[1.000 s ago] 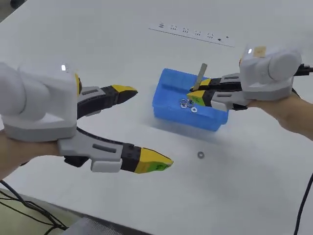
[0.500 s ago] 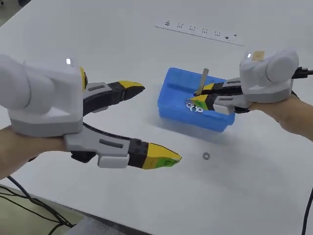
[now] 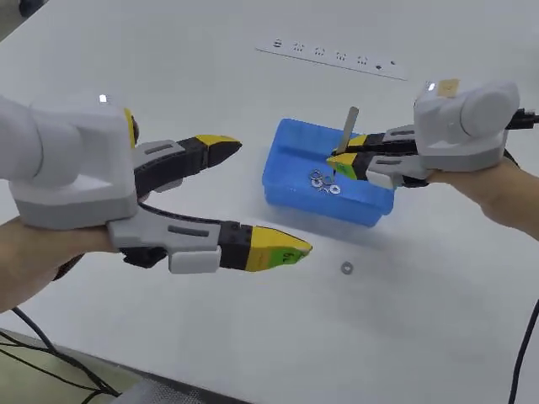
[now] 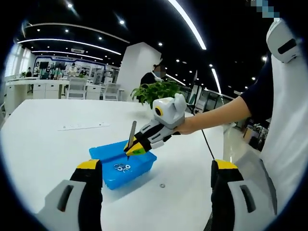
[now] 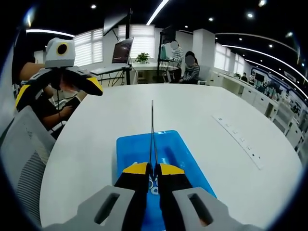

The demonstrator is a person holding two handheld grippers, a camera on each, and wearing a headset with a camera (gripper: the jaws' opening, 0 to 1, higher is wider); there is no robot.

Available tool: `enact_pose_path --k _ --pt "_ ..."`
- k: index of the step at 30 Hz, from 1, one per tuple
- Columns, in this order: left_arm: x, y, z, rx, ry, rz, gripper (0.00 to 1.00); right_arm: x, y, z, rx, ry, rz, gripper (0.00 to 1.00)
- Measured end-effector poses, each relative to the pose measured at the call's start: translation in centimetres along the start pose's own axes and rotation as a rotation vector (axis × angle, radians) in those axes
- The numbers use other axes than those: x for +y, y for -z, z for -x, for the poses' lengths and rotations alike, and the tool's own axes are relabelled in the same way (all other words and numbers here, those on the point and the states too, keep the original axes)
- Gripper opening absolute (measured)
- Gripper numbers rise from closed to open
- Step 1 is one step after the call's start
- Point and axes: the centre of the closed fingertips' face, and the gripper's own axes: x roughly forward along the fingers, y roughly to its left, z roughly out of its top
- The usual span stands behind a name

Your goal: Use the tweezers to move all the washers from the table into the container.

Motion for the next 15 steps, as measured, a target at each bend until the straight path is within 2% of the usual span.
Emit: enact_pose_path --k 1,3,6,8,12,14,15 --pt "0.1 -0.1 -0.2 0.000 -0.002 -0.005 0.99 0.0 0.0 0.0 0.000 0.001 0.002 0.07" --pt "1.0 -0.5 -0.5 -0.011 -0.040 -0.052 0.95 0.0 0.0 0.2 0.000 0.005 0.010 0.07" --pt "2.1 -0.7 -1.4 -0.019 -0.069 -0.034 0.91 -0.1 -0.1 0.4 -0.006 0.014 0.014 0.07" --pt "2.8 -1.0 -1.8 -0.025 -0.097 -0.048 0.87 0.1 -0.2 0.5 -0.007 0.012 0.021 0.07" --pt "3.4 -2.0 -3.4 -0.023 -0.091 -0.057 0.80 0.6 -0.8 0.8 -0.012 0.003 0.051 0.07" --pt "3.7 -2.2 -4.5 0.002 -0.085 -0.066 0.78 0.9 -0.9 0.9 -0.009 -0.004 0.072 0.07" --pt "3.7 -2.2 -5.1 0.022 -0.080 -0.088 0.78 1.1 -0.9 1.0 -0.001 -0.007 0.093 0.07"
